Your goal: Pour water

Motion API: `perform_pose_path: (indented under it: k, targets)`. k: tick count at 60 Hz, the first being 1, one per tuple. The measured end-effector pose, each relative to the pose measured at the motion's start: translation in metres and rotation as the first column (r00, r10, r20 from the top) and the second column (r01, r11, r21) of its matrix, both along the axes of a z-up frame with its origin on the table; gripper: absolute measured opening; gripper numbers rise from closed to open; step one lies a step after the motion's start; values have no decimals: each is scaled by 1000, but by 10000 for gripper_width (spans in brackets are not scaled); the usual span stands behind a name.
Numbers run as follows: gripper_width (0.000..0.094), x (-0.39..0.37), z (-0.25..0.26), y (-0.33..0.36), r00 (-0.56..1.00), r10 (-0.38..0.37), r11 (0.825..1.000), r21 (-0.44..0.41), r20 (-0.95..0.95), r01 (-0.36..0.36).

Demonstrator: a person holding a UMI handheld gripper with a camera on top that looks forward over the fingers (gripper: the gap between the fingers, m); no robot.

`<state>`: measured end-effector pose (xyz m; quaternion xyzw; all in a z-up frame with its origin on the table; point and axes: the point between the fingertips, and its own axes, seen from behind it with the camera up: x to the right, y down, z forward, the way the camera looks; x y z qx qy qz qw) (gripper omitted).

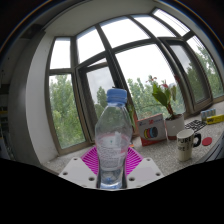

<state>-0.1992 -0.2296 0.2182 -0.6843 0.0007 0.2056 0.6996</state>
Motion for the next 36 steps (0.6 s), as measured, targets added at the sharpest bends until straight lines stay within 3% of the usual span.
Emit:
perform_pose_path:
  k: [8,12,18,26,36]
  targets:
    - [283,8,91,18,882,172,985,68,-439,-159]
    - [283,27,128,32,713,249,966,116,-655,-230]
    - [283,62,160,60,386,296,940,193,-874,-283]
    - [283,125,152,104,-54,245,926,251,-968,-281]
    - [282,172,95,151,-385,95,945,205,-918,-256]
